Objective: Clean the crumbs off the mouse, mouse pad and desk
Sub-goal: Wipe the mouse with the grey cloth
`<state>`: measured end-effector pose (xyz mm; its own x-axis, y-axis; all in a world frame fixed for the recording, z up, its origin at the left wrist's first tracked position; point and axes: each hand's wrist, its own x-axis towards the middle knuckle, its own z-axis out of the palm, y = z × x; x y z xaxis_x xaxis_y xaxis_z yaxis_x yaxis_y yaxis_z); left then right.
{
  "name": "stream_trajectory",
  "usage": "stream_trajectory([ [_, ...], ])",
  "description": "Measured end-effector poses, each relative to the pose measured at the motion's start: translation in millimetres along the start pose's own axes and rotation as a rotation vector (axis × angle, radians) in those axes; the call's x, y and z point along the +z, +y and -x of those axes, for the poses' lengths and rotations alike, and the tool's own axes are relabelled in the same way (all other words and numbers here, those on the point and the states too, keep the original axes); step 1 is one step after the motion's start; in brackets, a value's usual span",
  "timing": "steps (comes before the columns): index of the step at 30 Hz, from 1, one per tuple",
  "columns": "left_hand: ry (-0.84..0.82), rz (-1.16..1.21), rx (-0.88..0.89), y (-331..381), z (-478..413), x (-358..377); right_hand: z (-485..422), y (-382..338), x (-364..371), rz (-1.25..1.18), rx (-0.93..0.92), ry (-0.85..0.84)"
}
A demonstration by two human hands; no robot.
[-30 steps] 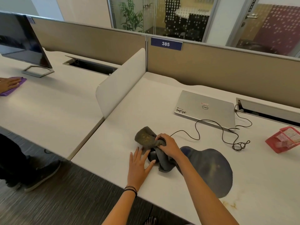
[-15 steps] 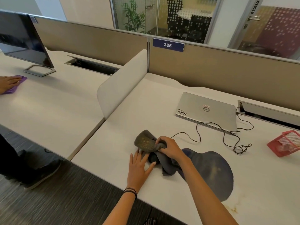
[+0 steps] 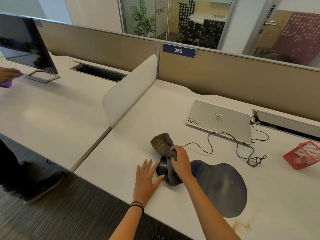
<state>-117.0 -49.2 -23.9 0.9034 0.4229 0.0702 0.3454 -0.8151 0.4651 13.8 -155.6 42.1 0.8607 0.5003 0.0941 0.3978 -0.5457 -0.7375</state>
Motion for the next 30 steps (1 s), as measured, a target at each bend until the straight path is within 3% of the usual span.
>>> stream_trajectory([
  [9, 0.003, -0.014, 0.037, -2.2, 0.0, 1.9, 33.5, 15.6, 12.9, 0.091, -0.162, -0.202],
  [14, -0.009, -0.036, 0.036, -0.4, 0.6, 0.2, 37.0, 16.9, 16.9, 0.181, -0.182, -0.205],
  [18, -0.009, -0.041, 0.03, -1.3, 0.6, 0.3, 35.7, 12.8, 14.9, 0.092, -0.136, -0.193],
  [21, -0.02, -0.04, 0.034, -0.7, 1.5, 0.0, 29.6, 10.4, 6.7, -0.169, -0.009, -0.114],
  [24, 0.013, 0.011, 0.016, 1.7, 2.1, -3.0, 19.6, 11.3, -2.5, -0.347, 0.189, 0.082],
  [27, 0.007, 0.036, 0.0, 2.1, 1.2, -4.8, 9.2, 15.6, -9.5, -0.363, 0.335, 0.247],
  [30, -0.013, 0.036, -0.001, 2.1, 1.2, -4.9, 1.7, 12.8, -12.0, -0.322, 0.325, 0.245],
])
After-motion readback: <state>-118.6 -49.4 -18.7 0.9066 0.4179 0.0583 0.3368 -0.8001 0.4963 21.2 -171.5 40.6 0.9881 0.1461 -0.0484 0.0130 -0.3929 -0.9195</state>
